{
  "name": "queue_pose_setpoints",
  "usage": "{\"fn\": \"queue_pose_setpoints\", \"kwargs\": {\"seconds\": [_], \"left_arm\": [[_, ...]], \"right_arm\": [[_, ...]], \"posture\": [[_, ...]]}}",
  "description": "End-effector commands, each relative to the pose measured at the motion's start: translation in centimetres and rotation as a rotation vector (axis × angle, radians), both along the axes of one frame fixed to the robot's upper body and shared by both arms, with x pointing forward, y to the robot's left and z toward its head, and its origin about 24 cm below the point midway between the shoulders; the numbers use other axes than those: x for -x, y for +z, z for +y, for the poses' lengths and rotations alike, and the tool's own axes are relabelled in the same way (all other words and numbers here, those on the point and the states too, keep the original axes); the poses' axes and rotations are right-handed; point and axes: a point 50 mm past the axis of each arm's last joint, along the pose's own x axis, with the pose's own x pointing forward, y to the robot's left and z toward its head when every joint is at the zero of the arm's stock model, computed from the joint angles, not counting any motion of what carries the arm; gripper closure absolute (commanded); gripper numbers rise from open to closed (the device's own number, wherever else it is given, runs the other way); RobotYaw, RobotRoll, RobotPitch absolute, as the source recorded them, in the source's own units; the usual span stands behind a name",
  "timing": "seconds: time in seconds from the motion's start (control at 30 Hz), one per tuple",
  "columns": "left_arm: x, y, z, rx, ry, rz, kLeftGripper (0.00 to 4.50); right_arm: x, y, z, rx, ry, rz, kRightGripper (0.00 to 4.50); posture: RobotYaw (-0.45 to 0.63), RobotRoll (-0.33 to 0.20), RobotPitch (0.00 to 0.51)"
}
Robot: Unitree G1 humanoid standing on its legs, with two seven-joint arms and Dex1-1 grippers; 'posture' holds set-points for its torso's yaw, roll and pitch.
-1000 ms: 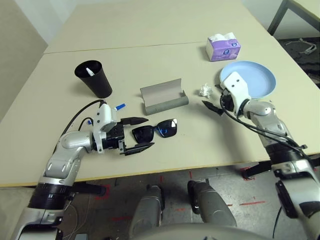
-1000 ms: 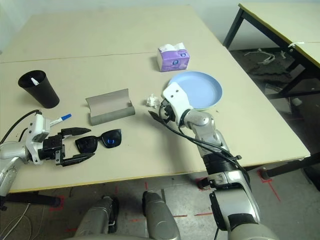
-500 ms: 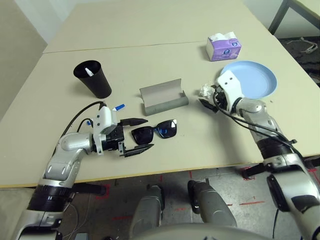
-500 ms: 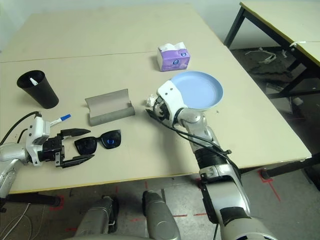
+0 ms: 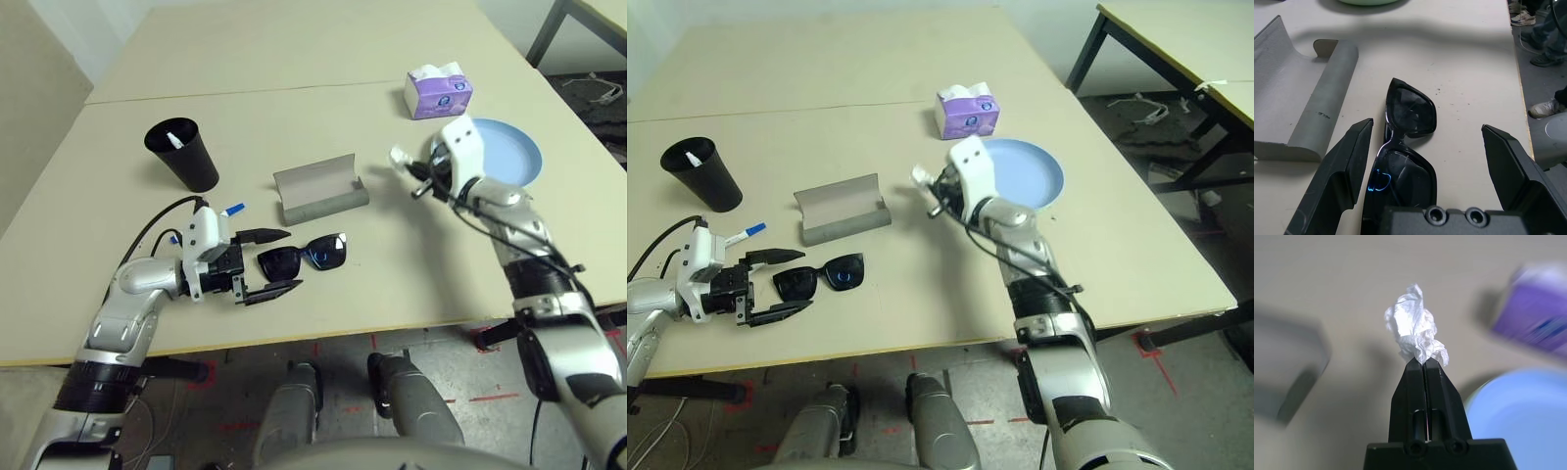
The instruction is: Organize and tidy the items on the table.
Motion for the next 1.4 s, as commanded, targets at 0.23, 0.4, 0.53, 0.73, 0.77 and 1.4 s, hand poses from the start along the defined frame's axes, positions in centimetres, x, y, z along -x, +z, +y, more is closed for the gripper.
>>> {"fn": "queue_pose_setpoints", "kwargs": {"seconds": [0.23,0.4,0.53,0.73,0.77,1.4], "left_arm": [[-0.2,-0.4,0.2,-0.041,-0.001,0.003,0.0],[-0.4,-0.2,0.4,-0.008,0.027,-0.005,0.0],[-0.5,0.1,1.0,0.006,0.05,-0.009,0.0],[-0.4,0.4,1.5,0.009,0.054,-0.006,0.0],[-0.3,0.5,1.8,0.0,0.046,-0.006,0.0],[3.8,2.3,7.6,-0.125,0.12,0.015,0.0]], "right_arm": [[0.1,0.2,-7.2,0.162,-0.313,0.044,3.58],[0.8,-0.2,-7.2,0.178,-0.251,0.149,1.7],[2.0,0.7,-7.3,0.197,-0.142,0.256,0.26],[4.5,5.3,-2.2,0.363,0.2,0.242,0.02],[5.2,5.4,-0.8,0.402,0.292,0.275,0.02],[8.6,0.9,18.6,0.658,0.863,0.296,0.02]], "posture": [[-0.17,0.0,0.172],[-0.17,0.0,0.171],[-0.17,0.0,0.174],[-0.18,0.0,0.175],[-0.18,0.0,0.175],[-0.09,0.0,0.184]]}}
